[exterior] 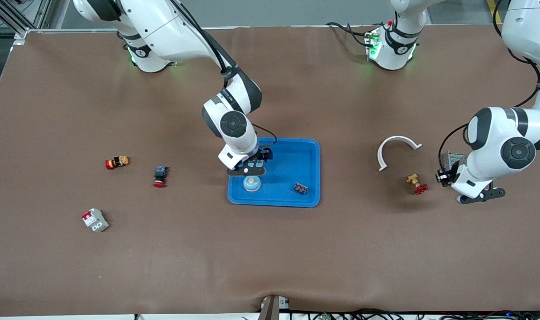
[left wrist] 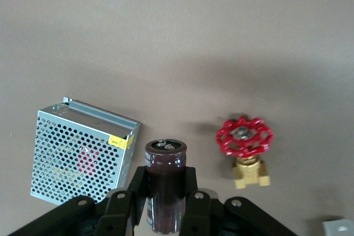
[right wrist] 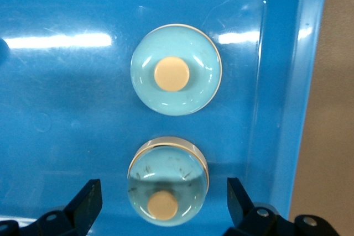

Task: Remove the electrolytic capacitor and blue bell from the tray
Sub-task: 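Place the capacitor beside the red valve with the left gripper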

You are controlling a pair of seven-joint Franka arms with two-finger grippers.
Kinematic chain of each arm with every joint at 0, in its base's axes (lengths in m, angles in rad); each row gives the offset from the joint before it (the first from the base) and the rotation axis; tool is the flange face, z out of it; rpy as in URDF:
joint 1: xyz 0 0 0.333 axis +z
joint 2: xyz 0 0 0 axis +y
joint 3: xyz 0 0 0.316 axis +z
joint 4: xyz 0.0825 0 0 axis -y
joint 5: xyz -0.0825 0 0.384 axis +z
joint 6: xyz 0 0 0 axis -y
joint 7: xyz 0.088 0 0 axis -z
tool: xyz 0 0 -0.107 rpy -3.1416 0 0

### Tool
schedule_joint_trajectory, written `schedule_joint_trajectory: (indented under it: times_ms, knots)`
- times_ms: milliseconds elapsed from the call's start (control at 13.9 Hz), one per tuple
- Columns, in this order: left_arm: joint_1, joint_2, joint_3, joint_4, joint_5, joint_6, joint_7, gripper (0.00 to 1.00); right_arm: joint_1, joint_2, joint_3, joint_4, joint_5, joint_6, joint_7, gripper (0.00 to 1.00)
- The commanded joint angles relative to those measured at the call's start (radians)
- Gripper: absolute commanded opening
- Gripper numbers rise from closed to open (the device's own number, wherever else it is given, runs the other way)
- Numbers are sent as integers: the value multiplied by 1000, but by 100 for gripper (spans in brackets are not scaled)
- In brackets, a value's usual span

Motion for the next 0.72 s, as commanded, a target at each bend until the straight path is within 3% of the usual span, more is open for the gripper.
schedule_joint_trajectory:
  times_ms: [0,645]
  knots:
    - [14,-50,-8,-84,16,37,13,0,18,10,-11,1,-18,14,26,100]
    - [48,-23,-6,-200,49,227,13,0,22,27,-11,1,-18,35,26,100]
